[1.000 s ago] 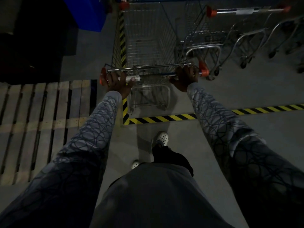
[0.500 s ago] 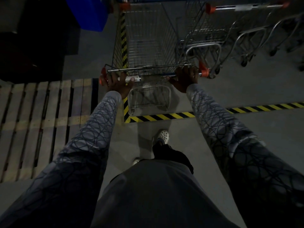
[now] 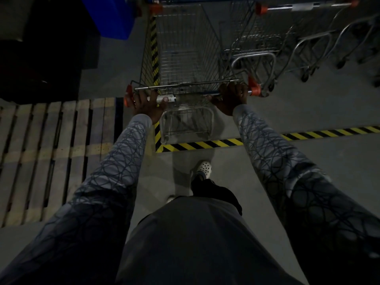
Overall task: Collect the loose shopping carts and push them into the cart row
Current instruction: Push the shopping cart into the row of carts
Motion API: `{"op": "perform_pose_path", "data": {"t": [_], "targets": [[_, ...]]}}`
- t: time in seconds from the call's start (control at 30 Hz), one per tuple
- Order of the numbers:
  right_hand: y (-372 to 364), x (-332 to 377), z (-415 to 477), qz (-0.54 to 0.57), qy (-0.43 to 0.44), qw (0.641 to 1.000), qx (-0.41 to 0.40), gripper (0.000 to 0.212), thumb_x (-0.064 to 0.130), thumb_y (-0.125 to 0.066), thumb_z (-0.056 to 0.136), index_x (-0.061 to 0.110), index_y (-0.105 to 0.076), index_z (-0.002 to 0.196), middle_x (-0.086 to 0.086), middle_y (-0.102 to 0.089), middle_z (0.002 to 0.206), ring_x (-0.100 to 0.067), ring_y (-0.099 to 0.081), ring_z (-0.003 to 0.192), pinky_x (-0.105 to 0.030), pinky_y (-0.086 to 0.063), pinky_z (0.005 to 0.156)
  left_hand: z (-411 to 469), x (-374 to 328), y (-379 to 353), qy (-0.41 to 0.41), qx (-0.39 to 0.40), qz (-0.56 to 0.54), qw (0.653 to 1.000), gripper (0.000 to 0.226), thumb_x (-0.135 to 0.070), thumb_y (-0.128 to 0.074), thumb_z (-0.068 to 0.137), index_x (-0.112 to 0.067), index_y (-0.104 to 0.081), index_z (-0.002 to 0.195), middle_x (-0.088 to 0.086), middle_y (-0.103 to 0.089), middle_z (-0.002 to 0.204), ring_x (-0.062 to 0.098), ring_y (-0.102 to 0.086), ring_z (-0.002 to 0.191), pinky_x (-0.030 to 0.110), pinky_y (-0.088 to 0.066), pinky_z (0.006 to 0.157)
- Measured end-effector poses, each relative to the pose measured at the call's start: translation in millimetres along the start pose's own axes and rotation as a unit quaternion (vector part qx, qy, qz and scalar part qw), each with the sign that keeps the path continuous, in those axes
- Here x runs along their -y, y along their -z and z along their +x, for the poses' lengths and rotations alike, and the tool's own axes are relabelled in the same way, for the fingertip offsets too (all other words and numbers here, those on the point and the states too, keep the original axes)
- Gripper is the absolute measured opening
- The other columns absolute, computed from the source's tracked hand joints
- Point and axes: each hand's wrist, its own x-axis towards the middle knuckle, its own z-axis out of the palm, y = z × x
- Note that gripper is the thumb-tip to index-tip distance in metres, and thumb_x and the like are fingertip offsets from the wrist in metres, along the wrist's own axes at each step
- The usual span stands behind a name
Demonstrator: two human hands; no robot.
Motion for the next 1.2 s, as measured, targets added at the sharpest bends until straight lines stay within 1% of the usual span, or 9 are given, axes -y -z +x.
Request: {"op": "perform_pose_path", "data": {"t": [0.13,0.27,0.43,0.57,0.7,0.87,1.03,1.13,1.2], "targets": [[-0.5,-1.1,-1.7,-0.007,0.004,1.000,0.006,0.080,0.079,-0.033,0.089,0.018,-0.046,0.138,-0.017,-0.042,0.146,-0.036,-0.035,0.137,-0.050,-0.016,0.115,-3.8,-0.9,-0.8,0.002,0.003,-0.005,1.000,0.085,-0.074,-0.014,0.083,-0.017,-0.058,0.127,0.023,-0.048,0.134,0.041,-0.037,0.135,0.060,0.000,0.118],[-3.4,-2.6,-3.3,0.013,0.003,1.000,0.015,0.099,0.084,-0.011,0.074,0.018,-0.046,0.137,-0.016,-0.041,0.147,-0.034,-0.032,0.140,-0.054,-0.015,0.116,-5.0,2.4,-10.2,-0.020,-0.031,0.007,0.999,0.073,-0.069,-0.027,0.091,-0.011,-0.066,0.113,0.029,-0.059,0.117,0.049,-0.052,0.121,0.072,-0.019,0.111],[-2.3,-4.3,-6.3,0.003,0.010,1.000,0.018,0.074,0.075,-0.037,0.090,0.019,-0.045,0.138,-0.014,-0.037,0.151,-0.032,-0.027,0.143,-0.053,-0.012,0.117,-4.3,1.8,-7.3,-0.001,0.011,-0.011,1.000,0.090,-0.075,-0.013,0.081,-0.016,-0.058,0.131,0.026,-0.046,0.140,0.047,-0.031,0.140,0.062,0.000,0.118],[1.7,-1.8,-11.1,0.015,0.007,0.999,0.028,0.080,0.079,-0.032,0.087,0.019,-0.046,0.139,-0.012,-0.036,0.152,-0.031,-0.025,0.145,-0.053,-0.010,0.118,-3.3,3.5,-5.3,-0.001,0.016,-0.004,1.000,0.087,-0.076,-0.012,0.081,-0.021,-0.055,0.134,0.024,-0.041,0.144,0.047,-0.020,0.145,0.061,0.004,0.119],[2.6,-2.2,-13.0,0.036,0.007,0.999,0.030,0.075,0.077,-0.033,0.089,0.019,-0.047,0.135,-0.011,-0.038,0.149,-0.031,-0.026,0.144,-0.055,-0.009,0.118,-7.5,2.4,-1.8,0.003,0.022,0.001,1.000,0.092,-0.077,-0.011,0.081,-0.017,-0.058,0.133,0.027,-0.045,0.140,0.047,-0.027,0.142,0.065,-0.003,0.117],[23.8,-10.1,-13.0,0.081,-0.009,0.992,0.095,0.072,0.077,-0.027,0.092,0.031,-0.042,0.144,-0.011,-0.027,0.157,-0.032,-0.015,0.149,-0.056,-0.001,0.119,17.3,-26.2,29.7,0.038,0.206,-0.025,0.978,0.098,-0.092,-0.016,0.080,-0.031,-0.026,0.156,0.015,-0.010,0.166,0.039,0.004,0.152,0.057,0.012,0.119],[56.0,-27.4,-10.1,0.074,0.029,0.993,0.089,0.062,0.066,-0.027,0.100,0.031,-0.040,0.148,-0.004,-0.028,0.160,-0.026,-0.015,0.151,-0.049,-0.002,0.123,43.2,-96.0,47.9,-0.059,0.227,-0.074,0.969,0.065,-0.057,-0.042,0.098,-0.029,-0.031,0.155,0.015,-0.024,0.161,0.043,-0.017,0.147,0.051,-0.010,0.122],[61.8,-62.8,9.0,0.153,0.001,0.987,0.043,0.057,0.068,-0.035,0.095,0.033,-0.052,0.136,0.001,-0.036,0.154,-0.022,-0.020,0.148,-0.049,-0.001,0.122,52.1,-148.1,51.2,-0.029,0.182,-0.109,0.977,0.076,-0.085,-0.034,0.075,-0.039,-0.053,0.133,0.011,-0.044,0.146,0.033,-0.029,0.141,0.049,-0.015,0.120],[62.6,-95.8,23.6,0.167,-0.003,0.986,0.016,0.063,0.072,-0.035,0.089,0.032,-0.054,0.135,0.001,-0.037,0.153,-0.022,-0.021,0.147,-0.049,-0.004,0.121,68.7,-189.7,40.4,-0.036,0.153,-0.143,0.977,0.072,-0.089,-0.033,0.069,-0.042,-0.057,0.117,0.011,-0.050,0.137,0.031,-0.030,0.139,0.051,-0.017,0.119]]}}
